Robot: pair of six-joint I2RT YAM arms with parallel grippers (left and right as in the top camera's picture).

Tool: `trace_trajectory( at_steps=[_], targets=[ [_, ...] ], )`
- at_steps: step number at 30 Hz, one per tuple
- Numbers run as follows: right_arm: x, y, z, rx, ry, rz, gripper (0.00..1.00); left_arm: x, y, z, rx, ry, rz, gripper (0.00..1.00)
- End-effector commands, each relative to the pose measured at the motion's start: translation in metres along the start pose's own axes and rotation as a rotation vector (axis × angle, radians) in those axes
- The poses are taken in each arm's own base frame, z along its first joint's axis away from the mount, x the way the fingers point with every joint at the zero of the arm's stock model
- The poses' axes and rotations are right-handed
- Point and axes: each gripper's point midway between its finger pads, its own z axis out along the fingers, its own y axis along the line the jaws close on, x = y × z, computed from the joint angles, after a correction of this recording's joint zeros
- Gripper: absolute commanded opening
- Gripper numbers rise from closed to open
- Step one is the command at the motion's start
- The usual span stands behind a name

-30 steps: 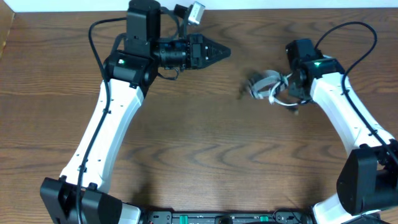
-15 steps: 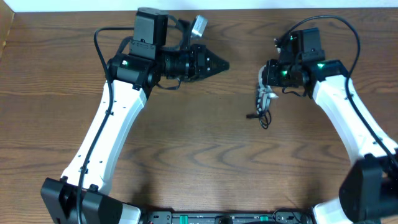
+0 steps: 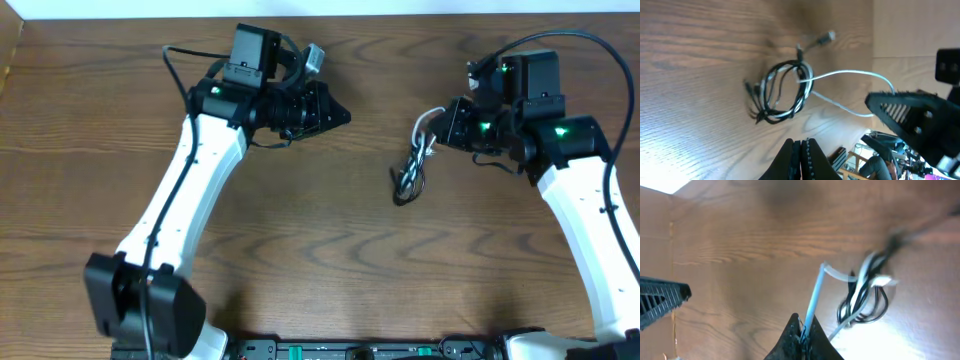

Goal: Untangle cables

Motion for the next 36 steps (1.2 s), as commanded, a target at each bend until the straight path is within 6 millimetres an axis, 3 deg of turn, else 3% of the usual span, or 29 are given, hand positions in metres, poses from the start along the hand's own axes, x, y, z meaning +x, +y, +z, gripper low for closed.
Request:
trace_trajectory(
  at_steps=[1, 5, 9, 12, 16, 19, 24, 29, 36],
  targets=[
    [0.019, -0.015, 0.022, 0.080, 0.091, 0.057, 0.01, -0.004, 0.011, 0.009, -0.022, 0.012, 0.000, 0.07],
    [0.035, -0.029, 0.051, 0.111, 0.203, 0.095, 0.01, -0.002, 0.016, 0.013, -0.031, 0.028, -0.001, 0.07],
    [0.030, -0.011, 0.071, -0.032, 0.233, 0.027, 0.01, 0.000, 0.018, 0.013, -0.035, 0.037, 0.000, 0.07],
    [0.020, 0.011, 0.070, -0.167, 0.210, -0.021, 0.01, 0.006, 0.017, 0.014, -0.034, 0.057, 0.016, 0.07],
    [0.000, 0.042, 0.050, -0.357, 0.157, -0.062, 0.01, 0.015, 0.016, 0.017, -0.038, 0.090, 0.071, 0.07],
    [-0.010, 0.042, 0.036, -0.377, 0.119, -0.049, 0.01, 0.020, 0.013, 0.020, -0.035, 0.105, 0.104, 0.07],
    [-0.025, 0.003, 0.029, -0.178, 0.030, 0.022, 0.01, 0.026, 0.007, 0.025, -0.030, 0.121, 0.122, 0.08],
    [-0.041, -0.064, 0.019, 0.239, -0.118, 0.036, 0.01, 0.027, 0.006, 0.026, -0.030, 0.124, 0.126, 0.07],
    [-0.026, -0.110, -0.003, 0.515, -0.113, 0.062, 0.01, 0.021, 0.022, 0.029, -0.125, 0.093, 0.131, 0.08]
  ],
)
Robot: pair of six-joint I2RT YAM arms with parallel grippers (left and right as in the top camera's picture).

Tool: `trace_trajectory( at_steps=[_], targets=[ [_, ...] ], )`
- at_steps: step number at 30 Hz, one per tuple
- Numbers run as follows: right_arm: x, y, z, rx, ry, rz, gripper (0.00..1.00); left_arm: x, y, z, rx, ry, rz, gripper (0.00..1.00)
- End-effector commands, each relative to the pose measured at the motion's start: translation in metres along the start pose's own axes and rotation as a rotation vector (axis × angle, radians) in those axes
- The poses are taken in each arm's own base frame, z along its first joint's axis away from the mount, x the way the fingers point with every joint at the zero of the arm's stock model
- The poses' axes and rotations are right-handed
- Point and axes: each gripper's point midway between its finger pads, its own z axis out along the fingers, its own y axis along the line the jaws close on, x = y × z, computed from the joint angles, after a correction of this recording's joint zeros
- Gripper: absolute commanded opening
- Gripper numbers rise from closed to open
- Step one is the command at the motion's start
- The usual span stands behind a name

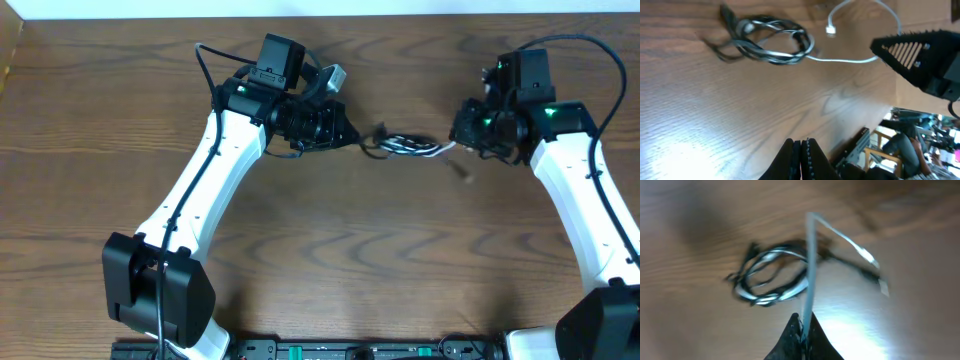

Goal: Untangle cables

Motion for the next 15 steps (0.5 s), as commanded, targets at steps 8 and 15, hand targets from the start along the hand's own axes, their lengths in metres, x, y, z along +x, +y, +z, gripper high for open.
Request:
trace_trajectory(
  at_steps=[8, 15],
  targets=[
    [0.034, -0.075, -0.025, 0.376, 0.079, 0.091, 0.06, 0.002, 0.018, 0.026, -0.079, 0.042, 0.006, 0.08],
    [0.056, -0.096, -0.034, 0.450, 0.177, 0.101, 0.82, 0.006, 0.005, 0.036, -0.061, 0.052, 0.102, 0.08]
  ],
)
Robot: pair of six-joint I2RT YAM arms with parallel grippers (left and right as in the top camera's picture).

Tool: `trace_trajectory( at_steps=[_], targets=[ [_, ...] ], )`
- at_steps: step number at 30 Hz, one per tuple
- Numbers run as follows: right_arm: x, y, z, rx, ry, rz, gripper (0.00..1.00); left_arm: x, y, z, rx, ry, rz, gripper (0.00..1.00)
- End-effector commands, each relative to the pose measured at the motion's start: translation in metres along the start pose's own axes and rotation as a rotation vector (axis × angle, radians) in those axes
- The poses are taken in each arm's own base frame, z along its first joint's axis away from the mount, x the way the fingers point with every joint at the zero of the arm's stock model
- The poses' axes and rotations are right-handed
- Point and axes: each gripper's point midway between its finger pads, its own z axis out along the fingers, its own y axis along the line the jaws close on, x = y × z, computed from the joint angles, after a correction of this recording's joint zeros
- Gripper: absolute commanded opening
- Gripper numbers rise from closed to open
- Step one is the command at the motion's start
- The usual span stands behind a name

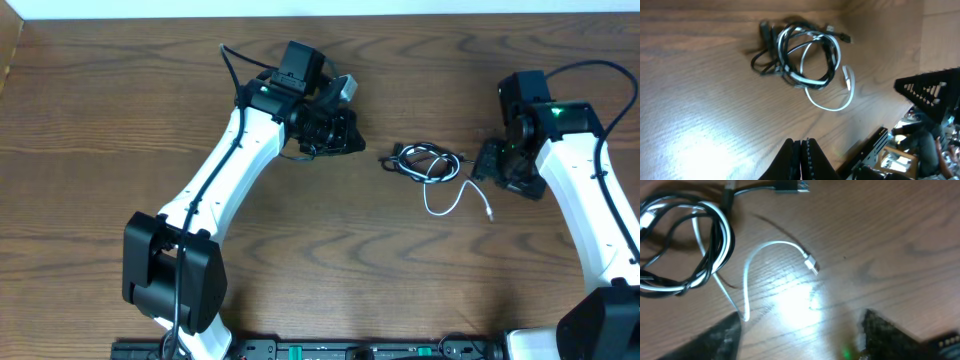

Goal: Untangle cables

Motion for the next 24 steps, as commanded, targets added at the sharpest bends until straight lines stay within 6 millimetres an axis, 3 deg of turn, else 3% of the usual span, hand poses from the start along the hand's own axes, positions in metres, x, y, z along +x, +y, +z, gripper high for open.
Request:
trace_trajectory(
  at_steps=[1, 9, 12, 15, 18, 24],
  targets=[
    [-0.004, -0.012, -0.005, 0.020, -0.029, 0.012, 0.84, 0.002, -0.010, 0.003, 0.001, 0.002, 0.097, 0.08],
    [-0.022, -0.013, -0.018, -0.204, -0.037, -0.023, 0.90, 0.021, -0.032, 0.026, -0.039, 0.048, 0.388, 0.17],
    [-0.029, -0.017, -0.029, -0.287, -0.072, -0.020, 0.92, 0.024, -0.033, 0.040, -0.113, 0.044, 0.437, 0.17],
    [-0.032, -0.027, -0.036, -0.303, -0.094, 0.007, 0.93, 0.017, -0.035, 0.055, -0.141, 0.011, 0.379, 0.17],
    [-0.030, -0.030, -0.037, -0.302, -0.093, 0.008, 0.93, 0.008, -0.028, 0.075, -0.172, -0.024, 0.292, 0.17],
    [-0.027, -0.031, -0.037, -0.298, -0.080, 0.008, 0.93, -0.002, 0.006, 0.124, -0.225, -0.021, 0.222, 0.17]
  ],
)
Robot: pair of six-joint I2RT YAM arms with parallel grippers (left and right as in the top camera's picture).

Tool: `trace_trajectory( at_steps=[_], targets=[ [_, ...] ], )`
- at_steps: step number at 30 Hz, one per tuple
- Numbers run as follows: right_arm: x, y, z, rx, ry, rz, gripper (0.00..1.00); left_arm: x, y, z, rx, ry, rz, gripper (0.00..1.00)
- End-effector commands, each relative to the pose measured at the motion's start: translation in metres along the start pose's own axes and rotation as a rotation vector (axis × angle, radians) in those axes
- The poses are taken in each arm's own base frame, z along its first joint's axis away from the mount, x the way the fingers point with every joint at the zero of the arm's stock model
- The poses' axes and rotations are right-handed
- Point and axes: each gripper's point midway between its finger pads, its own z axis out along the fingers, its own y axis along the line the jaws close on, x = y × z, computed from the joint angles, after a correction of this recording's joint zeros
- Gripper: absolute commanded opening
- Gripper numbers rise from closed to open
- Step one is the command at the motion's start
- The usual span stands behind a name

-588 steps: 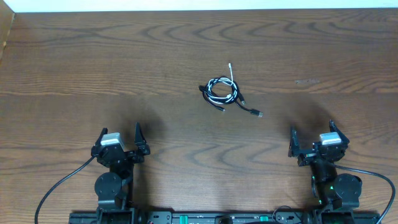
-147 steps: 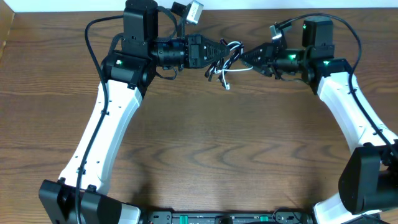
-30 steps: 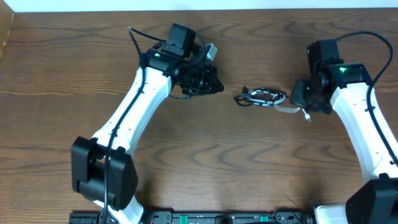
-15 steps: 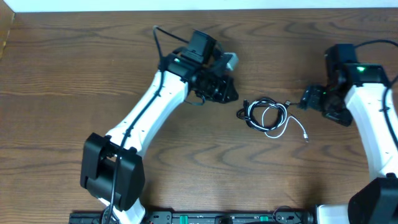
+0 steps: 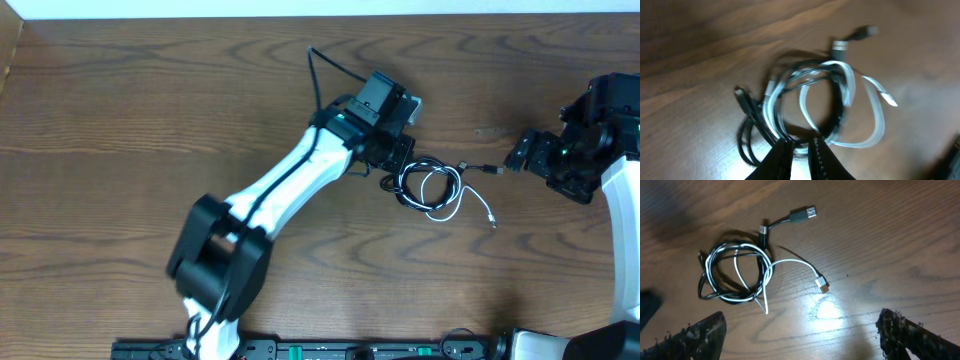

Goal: Untangle cables

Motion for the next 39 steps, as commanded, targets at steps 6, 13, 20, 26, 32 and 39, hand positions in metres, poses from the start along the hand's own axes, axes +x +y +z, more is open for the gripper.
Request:
trace_trajectory(
  at_steps=[6, 13, 20, 26, 32, 39],
  targets=[
    [-0.001, 0.004, -0.005, -0.022, -0.011, -0.041, 0.93, 0.018, 0.031, 0.058, -0.075, 0.067, -0.067, 0.17],
    [0.000, 0.004, -0.005, -0.020, -0.006, -0.065, 0.93, 0.023, 0.027, 0.072, -0.076, 0.074, -0.049, 0.17],
    [0.000, 0.004, -0.005, -0.020, -0.006, -0.066, 0.93, 0.014, 0.029, 0.075, -0.101, 0.032, -0.028, 0.25],
    [0.000, 0.004, -0.005, -0.020, -0.006, -0.069, 0.93, 0.019, 0.026, 0.087, -0.115, 0.038, -0.008, 0.31],
    [0.001, 0.004, -0.005, -0.023, -0.004, -0.079, 0.93, 0.027, 0.029, 0.097, -0.169, 0.047, 0.010, 0.34],
    [0.001, 0.004, -0.005, -0.022, -0.002, -0.087, 0.94, 0.043, 0.041, 0.103, -0.257, 0.091, 0.020, 0.34]
  ],
)
